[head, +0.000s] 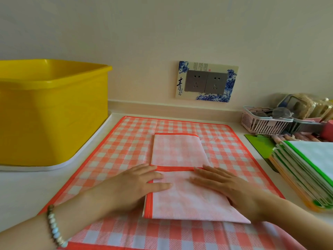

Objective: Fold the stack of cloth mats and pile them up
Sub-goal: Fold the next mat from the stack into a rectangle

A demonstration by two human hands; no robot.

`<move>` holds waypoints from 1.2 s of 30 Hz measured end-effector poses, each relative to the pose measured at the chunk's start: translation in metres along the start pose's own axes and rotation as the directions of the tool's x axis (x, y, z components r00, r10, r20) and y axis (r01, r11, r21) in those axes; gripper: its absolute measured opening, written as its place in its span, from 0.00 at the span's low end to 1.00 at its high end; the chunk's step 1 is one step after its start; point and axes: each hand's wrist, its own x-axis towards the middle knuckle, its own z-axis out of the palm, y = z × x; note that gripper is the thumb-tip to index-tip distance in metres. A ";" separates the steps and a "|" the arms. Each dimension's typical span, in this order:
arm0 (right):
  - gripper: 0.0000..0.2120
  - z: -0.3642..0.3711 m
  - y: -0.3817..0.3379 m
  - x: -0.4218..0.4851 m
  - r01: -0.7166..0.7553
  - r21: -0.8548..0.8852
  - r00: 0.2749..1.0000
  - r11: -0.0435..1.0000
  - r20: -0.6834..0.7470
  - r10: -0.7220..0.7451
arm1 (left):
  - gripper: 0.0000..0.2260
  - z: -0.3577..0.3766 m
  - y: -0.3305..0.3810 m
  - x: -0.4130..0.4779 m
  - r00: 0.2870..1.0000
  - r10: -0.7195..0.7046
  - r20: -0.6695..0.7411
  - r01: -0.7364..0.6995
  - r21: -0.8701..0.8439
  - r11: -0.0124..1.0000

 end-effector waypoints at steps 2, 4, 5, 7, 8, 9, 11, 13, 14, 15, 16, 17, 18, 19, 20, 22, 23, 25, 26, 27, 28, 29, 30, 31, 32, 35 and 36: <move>0.29 0.003 0.001 0.000 0.004 0.042 0.999 0.999 0.033 -0.006 | 0.25 0.002 -0.001 0.002 1.000 0.005 0.003 -0.005 -0.050 0.999; 0.30 0.003 0.001 -0.001 0.014 0.050 0.999 0.999 0.041 -0.016 | 0.24 0.004 -0.002 0.001 1.000 0.019 0.002 -0.019 -0.065 0.998; 0.30 0.003 0.000 -0.001 0.017 0.048 0.999 0.999 0.041 -0.019 | 0.24 0.005 -0.002 0.000 1.000 0.027 0.005 -0.026 -0.065 0.998; 0.31 0.002 -0.001 -0.002 0.012 0.041 0.999 0.999 0.047 -0.014 | 0.24 0.008 -0.002 -0.001 1.000 0.025 0.009 -0.024 -0.087 0.996; 0.31 0.002 -0.001 -0.003 0.006 0.037 0.999 0.999 0.050 -0.008 | 0.24 0.010 -0.003 -0.002 1.000 0.019 0.014 -0.018 -0.108 0.994; 0.31 0.003 -0.001 -0.003 0.002 0.036 0.999 0.999 0.049 -0.003 | 0.25 0.011 -0.004 -0.003 1.000 0.008 0.016 -0.006 -0.126 0.992; 0.31 0.004 0.001 -0.002 -0.001 0.045 0.999 0.999 0.046 -0.001 | 0.26 0.013 -0.007 -0.003 0.999 -0.028 0.020 0.031 -0.135 0.990; 0.30 0.007 0.004 0.000 0.000 0.057 1.000 0.998 0.031 -0.002 | 0.28 0.016 -0.011 -0.001 0.998 -0.065 0.007 0.065 -0.148 0.987; 0.28 0.007 0.007 0.001 -0.008 0.065 1.000 0.998 0.012 0.007 | 0.28 0.017 -0.013 0.001 0.996 -0.083 -0.020 0.078 -0.164 0.983; 0.26 0.007 0.011 0.003 -0.020 0.076 1.000 0.997 -0.017 0.022 | 0.27 0.017 -0.014 0.003 0.993 -0.105 -0.054 0.093 -0.191 0.977; 0.24 0.005 0.012 0.005 -0.030 0.096 0.998 0.995 -0.050 0.035 | 0.25 0.016 -0.016 0.006 0.987 -0.133 -0.088 0.110 -0.222 0.969; 0.23 0.004 0.014 0.006 -0.024 0.122 0.995 0.992 -0.097 0.036 | 0.24 0.014 -0.016 0.008 0.982 -0.155 -0.109 0.123 -0.255 0.959; 0.22 0.003 0.014 0.008 0.003 0.165 0.986 0.986 -0.162 0.025 | 0.23 0.012 -0.018 0.010 0.976 -0.177 -0.124 0.134 -0.296 0.946; 0.21 0.003 0.015 0.009 0.024 0.228 0.970 0.973 -0.241 0.032 | 0.22 0.007 -0.018 0.012 0.974 -0.182 -0.133 0.128 -0.340 0.932; 0.18 0.005 0.016 0.010 0.011 0.306 0.947 0.952 -0.309 0.089 | 0.18 0.005 -0.019 0.015 0.967 -0.214 -0.136 0.141 -0.418 0.898; 0.18 0.009 0.020 0.014 -0.082 0.465 0.887 0.881 -0.369 0.278 | 0.18 -0.001 -0.020 0.021 0.934 -0.340 -0.108 0.209 -0.607 0.767; 0.15 0.012 0.023 0.019 -0.135 0.526 0.857 0.840 -0.363 0.366 | 0.21 -0.001 -0.020 0.025 0.905 -0.414 -0.094 0.262 -0.643 0.719; 0.16 0.015 0.034 0.032 -0.185 0.604 0.799 0.775 -0.367 0.476 | 0.15 0.003 -0.024 0.035 0.855 -0.504 -0.126 0.331 -0.615 0.715; 0.21 0.014 0.035 0.037 -0.182 0.649 0.776 0.739 -0.366 0.513 | 0.12 0.005 -0.025 0.039 0.839 -0.521 -0.157 0.313 -0.644 0.698; 0.25 0.012 0.037 0.041 -0.175 0.685 0.751 0.707 -0.372 0.546 | 0.10 0.005 -0.027 0.042 0.829 -0.533 -0.168 0.280 -0.700 0.657; 0.26 0.011 0.038 0.044 -0.163 0.709 0.734 0.686 -0.377 0.565 | 0.09 0.005 -0.028 0.044 0.825 -0.536 -0.177 0.249 -0.738 0.627; 0.23 0.010 0.040 0.046 -0.150 0.724 0.730 0.673 -0.377 0.569 | 0.08 0.005 -0.030 0.046 0.823 -0.540 -0.177 0.228 -0.769 0.598; 0.17 0.011 0.041 0.048 -0.138 0.733 0.731 0.666 -0.379 0.568 | 0.08 0.005 -0.031 0.047 0.819 -0.544 -0.182 0.220 -0.776 0.591; 0.11 0.010 0.040 0.050 -0.134 0.738 0.722 0.661 -0.384 0.576 | 0.08 0.005 -0.032 0.049 0.815 -0.549 -0.187 0.213 -0.785 0.582; 0.07 0.010 0.041 0.052 -0.141 0.740 0.705 0.657 -0.391 0.592 | 0.07 0.005 -0.033 0.051 0.811 -0.553 -0.191 0.209 -0.788 0.579; 0.09 0.009 0.042 0.060 -0.194 0.755 0.656 0.626 -0.375 0.655 | 0.05 0.007 -0.036 0.056 0.798 -0.574 -0.186 0.213 -0.803 0.557; 0.08 0.008 0.041 0.061 -0.206 0.764 0.649 0.611 -0.361 0.670 | 0.05 0.008 -0.037 0.058 0.790 -0.586 -0.181 0.224 -0.804 0.551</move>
